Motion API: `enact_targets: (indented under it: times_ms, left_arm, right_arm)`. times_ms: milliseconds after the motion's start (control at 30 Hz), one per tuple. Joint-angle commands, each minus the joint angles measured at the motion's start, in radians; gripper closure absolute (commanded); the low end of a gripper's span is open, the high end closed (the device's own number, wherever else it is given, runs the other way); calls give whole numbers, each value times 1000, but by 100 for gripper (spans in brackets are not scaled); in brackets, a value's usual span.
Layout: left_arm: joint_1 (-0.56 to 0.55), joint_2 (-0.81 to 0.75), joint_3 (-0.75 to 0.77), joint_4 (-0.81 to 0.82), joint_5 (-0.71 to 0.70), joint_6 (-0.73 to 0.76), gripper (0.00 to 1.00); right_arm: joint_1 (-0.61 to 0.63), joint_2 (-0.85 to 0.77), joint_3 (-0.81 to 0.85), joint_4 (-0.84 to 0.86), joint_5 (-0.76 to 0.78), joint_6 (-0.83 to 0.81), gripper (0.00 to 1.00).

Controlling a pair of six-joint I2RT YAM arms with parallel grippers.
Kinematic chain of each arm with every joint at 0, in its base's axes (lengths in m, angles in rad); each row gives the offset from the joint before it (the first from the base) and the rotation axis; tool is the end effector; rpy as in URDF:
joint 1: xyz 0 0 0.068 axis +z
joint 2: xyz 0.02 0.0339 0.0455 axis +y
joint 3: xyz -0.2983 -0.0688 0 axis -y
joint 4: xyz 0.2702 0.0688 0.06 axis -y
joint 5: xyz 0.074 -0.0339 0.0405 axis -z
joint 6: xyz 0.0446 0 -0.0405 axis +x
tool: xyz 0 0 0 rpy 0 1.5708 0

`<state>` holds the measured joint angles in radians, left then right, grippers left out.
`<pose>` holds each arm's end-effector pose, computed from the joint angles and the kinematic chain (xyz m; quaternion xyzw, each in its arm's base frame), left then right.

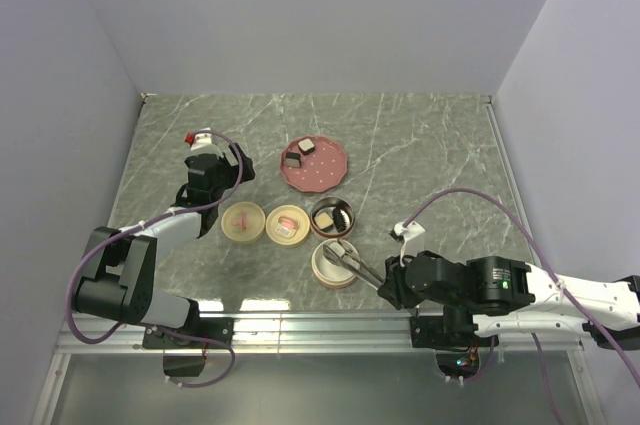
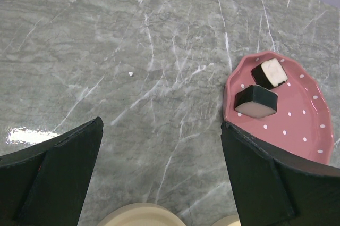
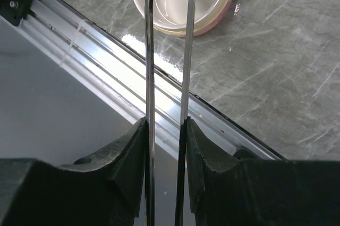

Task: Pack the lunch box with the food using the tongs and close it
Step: Place the food into the lunch box

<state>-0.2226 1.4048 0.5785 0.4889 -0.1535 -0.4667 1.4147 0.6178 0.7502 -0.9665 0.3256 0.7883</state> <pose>0.3032 -0.0616 0.2106 -0.1430 0.8019 -0.1360 0.5639 0.0319 0.1112 0.2953 -0.2281 0.8938 0.2485 0.2956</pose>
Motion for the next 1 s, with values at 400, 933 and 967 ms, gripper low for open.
enact_targets:
  times_ms: [400, 933, 967]
  left_arm:
    - [5, -1, 41, 34, 19, -7, 0]
    - [5, 0, 41, 34, 20, -7, 0]
    - [5, -1, 41, 34, 20, -7, 0]
  right_arm:
    - [12, 0, 23, -6, 32, 25, 67]
    - [12, 7, 24, -5, 38, 22, 59]
    - [12, 5, 26, -6, 38, 23, 59]
